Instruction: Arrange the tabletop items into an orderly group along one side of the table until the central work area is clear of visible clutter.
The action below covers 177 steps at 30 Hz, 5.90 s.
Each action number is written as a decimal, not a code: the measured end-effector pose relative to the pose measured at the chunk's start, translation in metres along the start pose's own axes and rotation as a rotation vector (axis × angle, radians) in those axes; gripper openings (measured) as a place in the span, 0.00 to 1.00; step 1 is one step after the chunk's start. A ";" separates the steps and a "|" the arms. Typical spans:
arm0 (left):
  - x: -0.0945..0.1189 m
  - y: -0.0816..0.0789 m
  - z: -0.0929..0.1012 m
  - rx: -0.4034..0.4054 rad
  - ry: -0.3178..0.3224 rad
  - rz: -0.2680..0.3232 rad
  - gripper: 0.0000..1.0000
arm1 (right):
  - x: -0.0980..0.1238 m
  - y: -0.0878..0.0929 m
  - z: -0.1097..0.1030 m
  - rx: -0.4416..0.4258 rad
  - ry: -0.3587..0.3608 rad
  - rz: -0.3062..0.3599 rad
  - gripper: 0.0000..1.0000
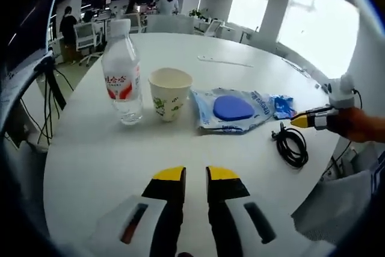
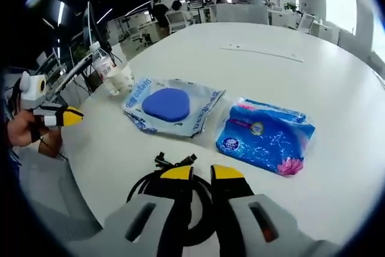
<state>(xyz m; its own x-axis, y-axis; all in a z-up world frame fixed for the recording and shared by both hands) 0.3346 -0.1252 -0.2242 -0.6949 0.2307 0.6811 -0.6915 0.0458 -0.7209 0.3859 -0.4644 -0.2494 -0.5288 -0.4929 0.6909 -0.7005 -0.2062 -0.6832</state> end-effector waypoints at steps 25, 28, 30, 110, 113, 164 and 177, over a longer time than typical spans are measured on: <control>0.036 0.013 -0.016 -0.011 -0.017 0.030 0.17 | 0.032 -0.009 0.058 -0.061 0.199 0.054 0.12; 0.040 0.013 -0.018 -0.008 -0.023 0.034 0.18 | 0.033 -0.012 0.074 -0.082 0.253 0.054 0.15; 0.044 0.013 -0.017 -0.011 -0.026 0.037 0.18 | 0.033 -0.012 0.084 -0.110 0.285 0.058 0.18; 0.058 0.000 -0.014 -0.078 -0.008 0.060 0.32 | 0.012 -0.001 0.011 0.072 0.014 -0.019 0.23; 0.060 0.000 -0.016 -0.080 -0.016 0.059 0.35 | 0.004 0.002 0.010 0.077 -0.012 -0.029 0.24; 0.086 -0.004 -0.026 -0.130 -0.029 0.099 0.35 | -0.008 0.014 -0.005 0.163 -0.035 -0.126 0.00; 0.092 -0.007 -0.031 -0.119 -0.028 0.130 0.35 | 0.004 -0.005 -0.008 0.190 -0.021 -0.096 0.00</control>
<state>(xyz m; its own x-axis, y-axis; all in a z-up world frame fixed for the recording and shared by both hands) 0.2814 -0.0741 -0.1610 -0.7833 0.2149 0.5833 -0.5683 0.1327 -0.8120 0.3831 -0.4583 -0.2411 -0.4523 -0.4802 0.7516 -0.6433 -0.4080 -0.6478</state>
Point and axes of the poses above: the point that each gripper's makers call its tool centre point, and the gripper's own axes: x roughly backward along the fingers, z roughly to its right, y roughly out of its underside, the point moved 8 cm from there along x, roughly backward along the fingers, and after that the axes turned 5 degrees about -y, right-handed, at the moved point
